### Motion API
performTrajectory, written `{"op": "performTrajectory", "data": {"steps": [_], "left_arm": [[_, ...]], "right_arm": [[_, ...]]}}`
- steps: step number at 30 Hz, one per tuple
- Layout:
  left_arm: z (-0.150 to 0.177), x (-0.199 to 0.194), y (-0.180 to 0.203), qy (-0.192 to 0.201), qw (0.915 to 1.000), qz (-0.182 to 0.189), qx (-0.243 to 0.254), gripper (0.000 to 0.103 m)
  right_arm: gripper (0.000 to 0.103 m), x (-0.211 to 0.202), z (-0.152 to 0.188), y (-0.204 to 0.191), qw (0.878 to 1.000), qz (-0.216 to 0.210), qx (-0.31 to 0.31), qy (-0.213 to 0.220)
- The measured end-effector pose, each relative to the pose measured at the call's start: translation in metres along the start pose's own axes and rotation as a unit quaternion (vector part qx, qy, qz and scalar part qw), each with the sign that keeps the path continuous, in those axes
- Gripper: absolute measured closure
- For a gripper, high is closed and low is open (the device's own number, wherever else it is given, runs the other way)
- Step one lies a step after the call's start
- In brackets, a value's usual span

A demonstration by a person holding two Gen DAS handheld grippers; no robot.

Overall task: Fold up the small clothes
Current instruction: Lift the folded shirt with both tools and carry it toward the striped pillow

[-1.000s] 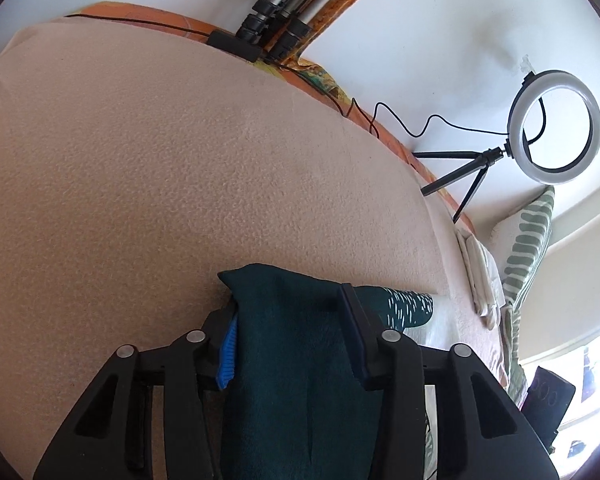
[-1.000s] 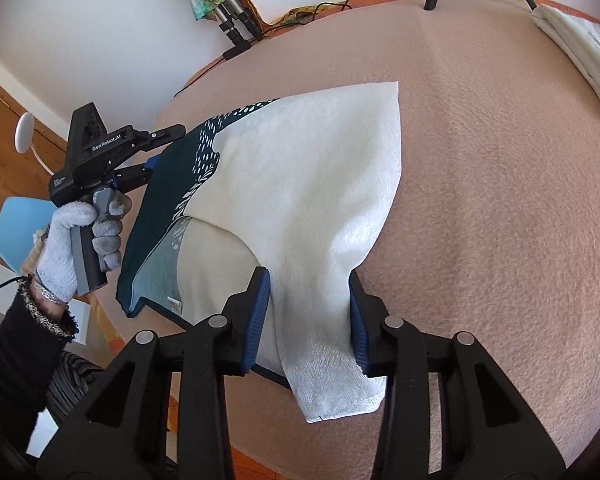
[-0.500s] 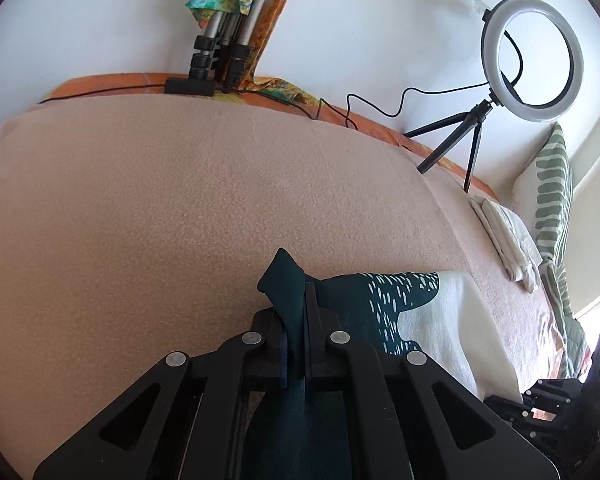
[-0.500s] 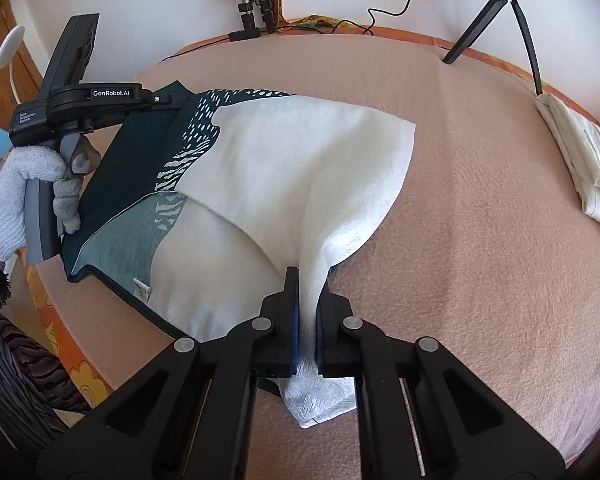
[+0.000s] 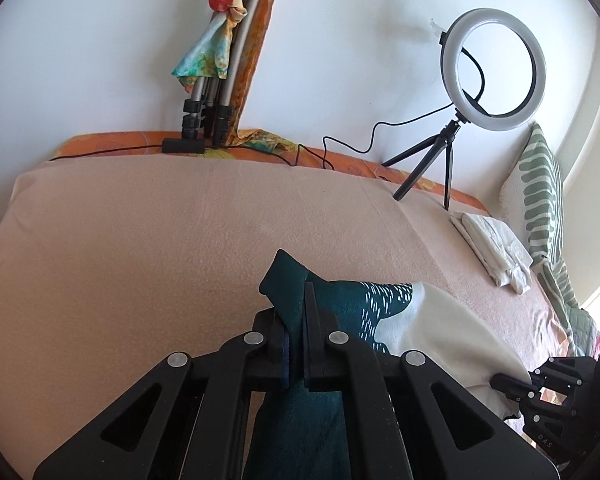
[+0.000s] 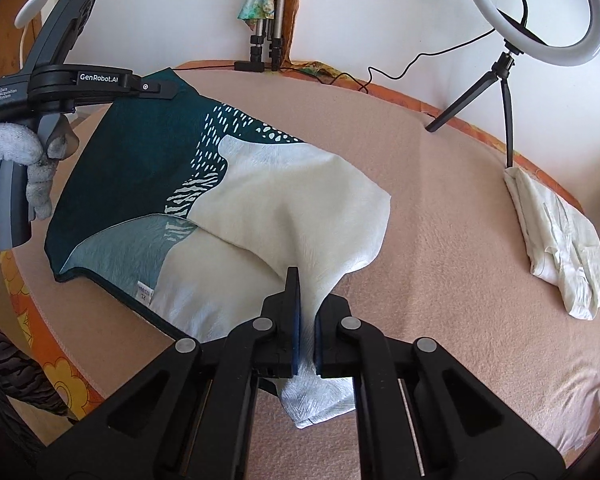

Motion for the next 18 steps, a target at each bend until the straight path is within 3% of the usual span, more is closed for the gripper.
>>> {"op": "performTrajectory", "data": {"steps": [9,18], "left_arm": [[-0.021,-0.017,0.045,0.034,0.9985,0.031,0.028,0.101],[-0.055,-0.001,0.129,0.054,0.9932,0.086,0.057,0.101]], "right_arm": [[0.098,-0.028,-0.005,0.02,0.998,0.047,-0.016,0.032],[0.098,-0.062,0.006,0.093,0.993,0.108,-0.006,0.042]]}}
Point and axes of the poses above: each gripper's, at about its wrist camera, not at the fingertips, and x roughly the way its jaws point, y to its right, z to its underside, the point moved 8 cm from there along x, roughly the way its jaws point, and after that the axes turned 1 degree about z, right-handed, at the moved point
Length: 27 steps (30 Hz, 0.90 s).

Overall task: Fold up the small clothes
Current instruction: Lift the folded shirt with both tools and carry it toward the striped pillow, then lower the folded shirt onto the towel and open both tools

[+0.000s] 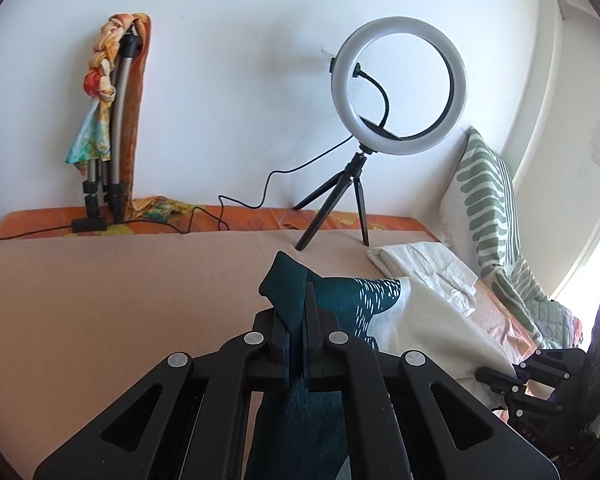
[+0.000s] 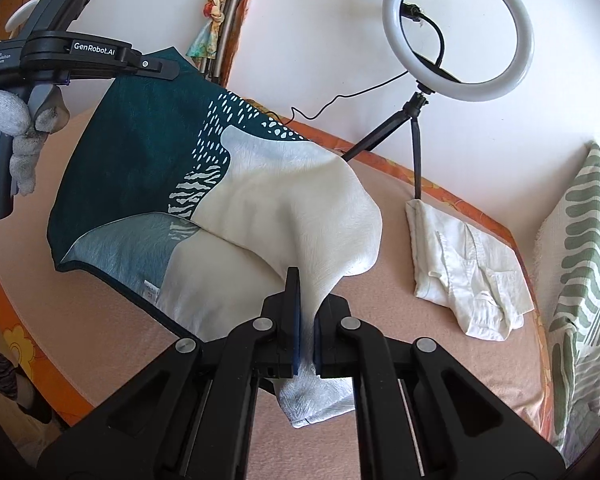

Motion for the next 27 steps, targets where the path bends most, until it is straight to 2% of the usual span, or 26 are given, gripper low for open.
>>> {"op": "performTrajectory", "data": {"steps": [8,16,24,27], "left_arm": [[-0.024,0.054,0.092,0.003,0.9981,0.049,0.038,0.101],[-0.044,0.12,0.179,0.007,0.9936,0.092,0.066,0.101],[-0.064,0.179,0.229,0.019,0.9916,0.109,0.066,0.101],[-0.067,0.202,0.234,0.018,0.9922,0.106,0.063,0.101]], "right_arm": [[0.098,-0.006,0.022,0.096,0.998,0.068,0.006,-0.006],[0.098,-0.001,0.042,0.198,0.99,0.14,0.006,-0.022],[0.098,0.022,0.043,0.292,0.977,0.209,-0.02,-0.032],[0.098,0.041,0.041,0.313,0.977,0.21,-0.02,-0.034]]}}
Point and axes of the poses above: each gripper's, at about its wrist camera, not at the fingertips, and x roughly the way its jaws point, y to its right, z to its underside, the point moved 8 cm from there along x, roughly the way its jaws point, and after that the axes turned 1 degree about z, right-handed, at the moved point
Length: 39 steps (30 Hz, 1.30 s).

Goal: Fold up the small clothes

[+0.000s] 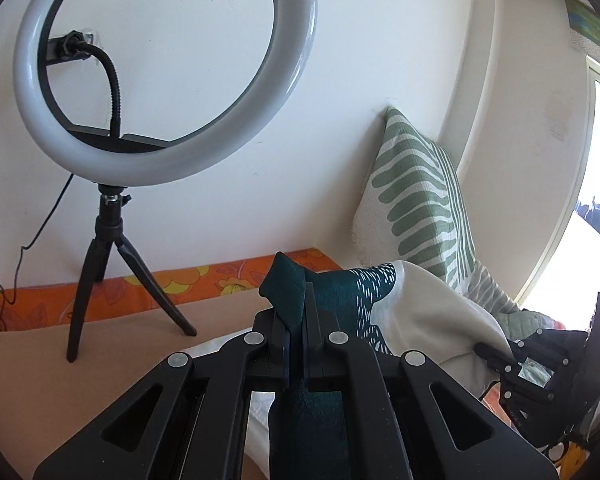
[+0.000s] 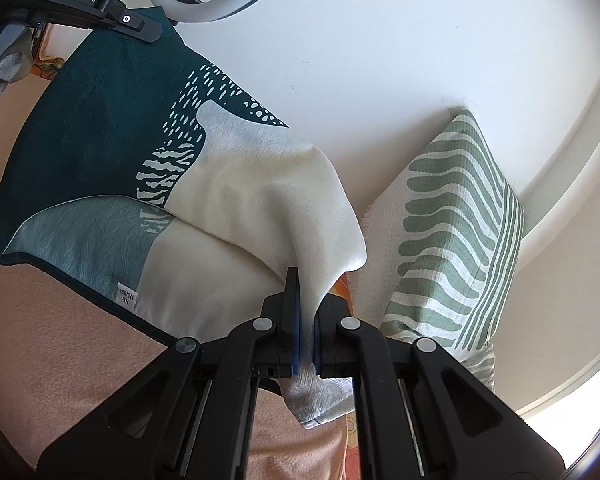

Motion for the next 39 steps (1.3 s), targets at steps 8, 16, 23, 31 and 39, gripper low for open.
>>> {"op": "performTrajectory", "data": {"steps": [8,16,23,31,39], "left_arm": [[0.015,0.049,-0.024,-0.017,0.9984,-0.048,0.024,0.101],[0.026,0.074,-0.049,-0.061,0.992,-0.1,0.047,0.084],[0.017,0.049,-0.041,-0.041,0.9926,-0.1,0.055,0.041],[0.022,0.029,-0.022,-0.051,0.9928,-0.09,0.06,0.029],[0.026,-0.006,-0.007,-0.047,0.9929,-0.088,0.064,0.024]], "right_arm": [[0.098,0.071,0.006,-0.013,0.999,-0.032,0.002,-0.02],[0.096,0.107,0.02,-0.019,0.987,-0.125,0.075,-0.061],[0.042,0.1,0.021,0.001,0.977,-0.148,0.143,-0.06],[0.033,0.072,0.019,0.009,0.974,-0.139,0.17,-0.054],[0.033,0.026,0.011,0.016,0.976,-0.12,0.18,-0.036]]}}
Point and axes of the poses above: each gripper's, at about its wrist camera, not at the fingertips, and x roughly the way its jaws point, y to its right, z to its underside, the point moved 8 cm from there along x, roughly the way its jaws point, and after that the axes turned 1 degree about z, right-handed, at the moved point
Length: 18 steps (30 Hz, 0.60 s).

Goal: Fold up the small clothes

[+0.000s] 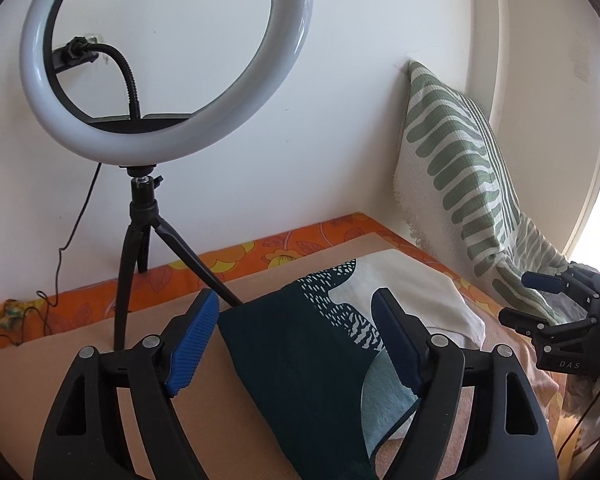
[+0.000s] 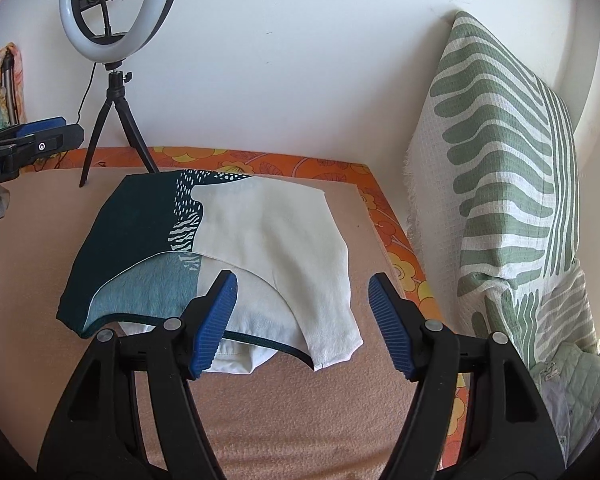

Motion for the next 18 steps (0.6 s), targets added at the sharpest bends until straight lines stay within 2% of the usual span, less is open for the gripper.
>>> {"op": "performTrajectory", "data": {"steps": [18], "left_arm": [[0.016,-0.127,0.0,0.034,0.9993,-0.004,0.011,0.021]], "right_arm": [[0.032,-0.123,-0.009,-0.065,0.998,-0.013,0.007,0.067]]}}
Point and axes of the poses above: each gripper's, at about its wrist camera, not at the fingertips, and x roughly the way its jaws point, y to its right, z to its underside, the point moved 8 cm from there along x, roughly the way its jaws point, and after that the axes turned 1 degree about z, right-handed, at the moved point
